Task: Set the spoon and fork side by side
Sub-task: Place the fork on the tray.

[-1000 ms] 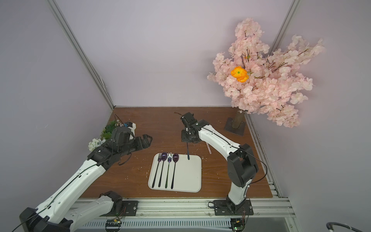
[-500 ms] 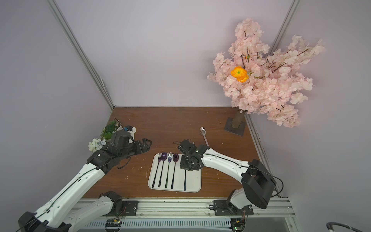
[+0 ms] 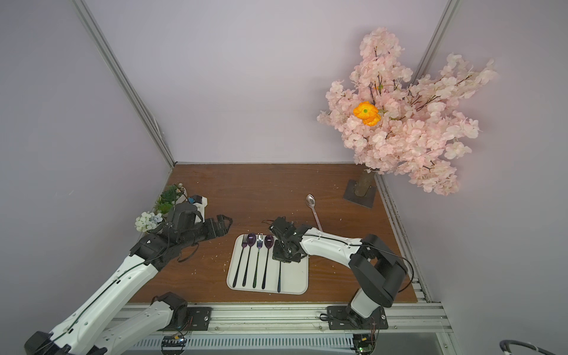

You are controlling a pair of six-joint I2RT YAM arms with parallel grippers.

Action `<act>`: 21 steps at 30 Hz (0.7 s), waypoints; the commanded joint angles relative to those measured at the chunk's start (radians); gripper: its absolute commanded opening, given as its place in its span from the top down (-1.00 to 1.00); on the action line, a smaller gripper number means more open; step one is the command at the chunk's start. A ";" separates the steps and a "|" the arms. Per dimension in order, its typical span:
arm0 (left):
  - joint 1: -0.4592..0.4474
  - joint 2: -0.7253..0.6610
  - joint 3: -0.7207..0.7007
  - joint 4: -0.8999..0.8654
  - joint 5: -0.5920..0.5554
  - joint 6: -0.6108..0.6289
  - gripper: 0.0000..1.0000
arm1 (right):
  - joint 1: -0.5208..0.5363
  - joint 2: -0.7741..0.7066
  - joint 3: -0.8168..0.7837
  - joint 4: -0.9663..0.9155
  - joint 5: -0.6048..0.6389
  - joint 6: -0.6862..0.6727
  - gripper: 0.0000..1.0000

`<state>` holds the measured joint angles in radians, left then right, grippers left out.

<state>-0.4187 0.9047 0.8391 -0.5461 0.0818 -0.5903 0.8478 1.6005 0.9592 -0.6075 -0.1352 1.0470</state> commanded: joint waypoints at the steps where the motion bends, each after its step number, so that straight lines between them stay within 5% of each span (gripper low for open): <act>1: 0.014 -0.011 -0.010 -0.003 0.010 0.000 -0.97 | -0.008 0.009 0.010 0.025 0.008 -0.020 1.00; 21: 0.014 0.003 -0.003 -0.003 0.012 0.002 -0.97 | -0.035 0.074 0.018 0.040 -0.013 -0.049 0.92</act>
<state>-0.4179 0.9062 0.8356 -0.5465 0.0864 -0.5903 0.8154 1.6501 0.9718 -0.5629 -0.1474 1.0092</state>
